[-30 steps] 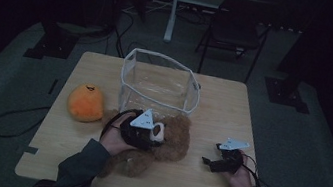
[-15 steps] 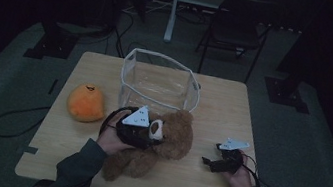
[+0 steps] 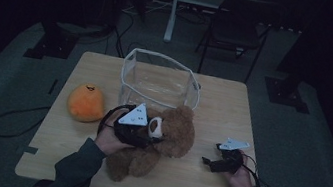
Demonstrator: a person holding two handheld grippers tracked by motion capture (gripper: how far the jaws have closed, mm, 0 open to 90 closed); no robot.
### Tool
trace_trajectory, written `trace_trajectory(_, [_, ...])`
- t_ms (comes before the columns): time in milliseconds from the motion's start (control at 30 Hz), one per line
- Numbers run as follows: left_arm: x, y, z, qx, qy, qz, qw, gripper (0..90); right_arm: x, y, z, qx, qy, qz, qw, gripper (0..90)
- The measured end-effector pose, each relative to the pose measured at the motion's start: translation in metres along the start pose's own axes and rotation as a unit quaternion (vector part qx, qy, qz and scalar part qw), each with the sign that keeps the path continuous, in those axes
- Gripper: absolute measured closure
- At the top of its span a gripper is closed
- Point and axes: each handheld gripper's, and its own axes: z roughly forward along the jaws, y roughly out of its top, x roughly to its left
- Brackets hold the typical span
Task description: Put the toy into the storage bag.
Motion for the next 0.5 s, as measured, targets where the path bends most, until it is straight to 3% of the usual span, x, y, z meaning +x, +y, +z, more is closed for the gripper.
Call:
trace_trajectory(333, [0.001, 0.005, -0.008, -0.004, 0.008, -0.001, 1.0, 43.8, 0.0, 0.0, 0.0, 0.0, 0.0, 0.0, 1.0, 12.1])
trace_trajectory(500, [0.004, 0.007, -0.013, -0.014, 0.004, -0.016, 0.9998, 43.8, 0.0, 0.0, 0.0, 0.0, 0.0, 0.0, 1.0, 12.1])
